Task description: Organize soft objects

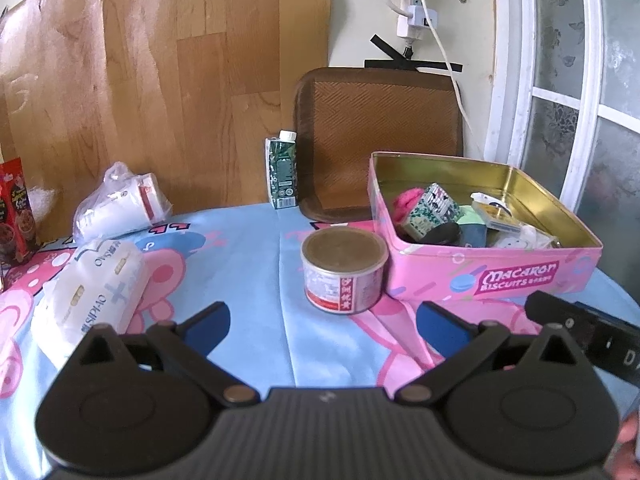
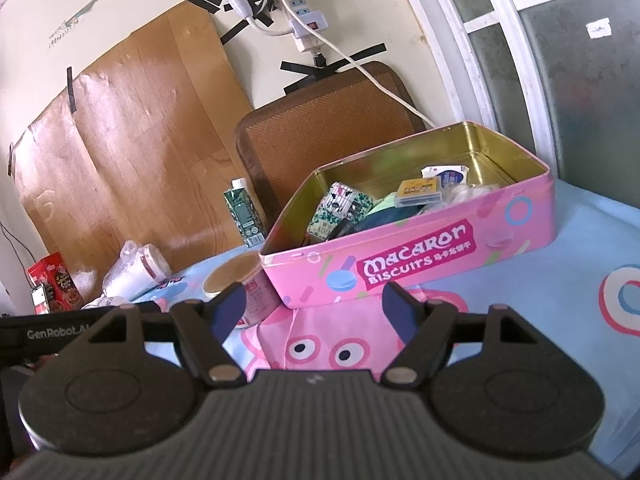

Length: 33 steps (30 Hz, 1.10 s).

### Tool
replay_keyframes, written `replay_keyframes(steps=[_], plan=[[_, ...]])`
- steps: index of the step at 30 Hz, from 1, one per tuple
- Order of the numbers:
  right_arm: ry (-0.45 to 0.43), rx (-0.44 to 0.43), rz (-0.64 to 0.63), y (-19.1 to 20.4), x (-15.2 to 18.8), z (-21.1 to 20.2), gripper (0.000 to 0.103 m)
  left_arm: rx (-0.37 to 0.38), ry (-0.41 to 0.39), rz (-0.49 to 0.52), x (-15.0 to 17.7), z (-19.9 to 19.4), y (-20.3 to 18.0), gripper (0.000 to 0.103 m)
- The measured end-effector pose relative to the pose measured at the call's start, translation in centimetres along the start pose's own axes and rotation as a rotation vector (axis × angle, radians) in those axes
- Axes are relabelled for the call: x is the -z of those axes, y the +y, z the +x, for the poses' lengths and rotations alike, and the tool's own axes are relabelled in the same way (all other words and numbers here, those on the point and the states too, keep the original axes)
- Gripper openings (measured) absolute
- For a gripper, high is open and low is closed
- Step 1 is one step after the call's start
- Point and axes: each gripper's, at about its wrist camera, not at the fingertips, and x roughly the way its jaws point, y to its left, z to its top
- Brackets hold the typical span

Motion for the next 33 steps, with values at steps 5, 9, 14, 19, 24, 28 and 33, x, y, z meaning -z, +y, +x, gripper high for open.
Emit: replay_keyframes(steps=[5, 9, 14, 19, 24, 28, 33], plan=[[0.001, 0.0, 0.001, -0.03, -0.02, 0.02, 0.077, -0.002, 0.005, 0.017, 0.1, 0.08, -0.26, 0.103], [0.005, -0.001, 0.003, -0.07, 0.02, 0.05, 0.077, -0.002, 0.014, 0.021, 0.13, 0.26, -0.38, 0.103], [0.006, -0.001, 0.007, -0.21, 0.05, 0.04, 0.077, -0.002, 0.025, 0.021, 0.19, 0.48, -0.39, 0.103], [0.008, -0.001, 0.008, -0.27, 0.09, 0.05, 0.077, -0.01, 0.035, 0.026, 0.29, 0.72, -0.48, 0.103], [0.01, -0.002, 0.01, -0.32, 0.1, 0.08, 0.078, -0.01, 0.042, 0.024, 0.29, 0.85, -0.48, 0.103], [0.007, -0.002, 0.01, -0.37, 0.09, 0.08, 0.078, -0.007, 0.044, 0.025, 0.28, 0.86, -0.45, 0.103], [0.007, -0.003, 0.01, -0.38, 0.1, 0.07, 0.078, -0.008, 0.042, 0.034, 0.33, 0.81, -0.54, 0.103]])
